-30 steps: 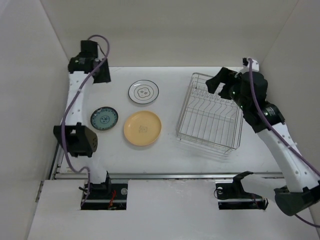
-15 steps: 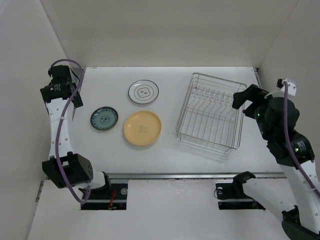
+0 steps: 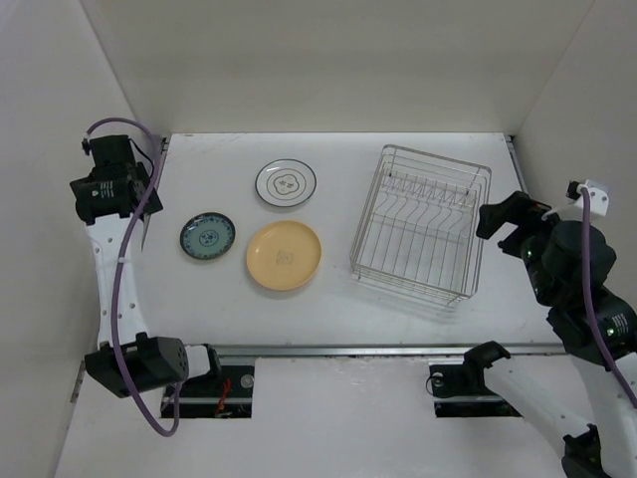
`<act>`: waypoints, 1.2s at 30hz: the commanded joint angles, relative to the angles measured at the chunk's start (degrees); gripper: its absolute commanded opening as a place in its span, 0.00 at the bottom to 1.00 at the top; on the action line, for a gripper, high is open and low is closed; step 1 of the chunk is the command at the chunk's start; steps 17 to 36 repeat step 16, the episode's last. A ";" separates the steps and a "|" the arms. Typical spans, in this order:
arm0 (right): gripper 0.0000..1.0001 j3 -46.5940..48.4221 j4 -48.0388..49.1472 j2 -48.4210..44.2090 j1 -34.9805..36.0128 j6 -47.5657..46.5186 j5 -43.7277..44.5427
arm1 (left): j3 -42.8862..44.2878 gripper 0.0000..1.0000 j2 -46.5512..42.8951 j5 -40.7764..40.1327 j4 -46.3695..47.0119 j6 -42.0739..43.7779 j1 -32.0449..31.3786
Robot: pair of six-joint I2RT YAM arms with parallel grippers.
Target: Unload the plates from the dish rack
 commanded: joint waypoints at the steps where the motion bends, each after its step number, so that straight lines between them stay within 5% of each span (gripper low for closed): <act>1: 0.99 -0.35 -1.14 0.01 0.26 -1.31 1.32 | -0.81 0.76 -2.39 -0.11 0.93 -0.73 0.19; 36: 0.99 -0.35 -1.14 2.03 0.26 -1.84 -1.76 | -5.29 0.78 -6.96 2.87 3.21 -0.21 0.19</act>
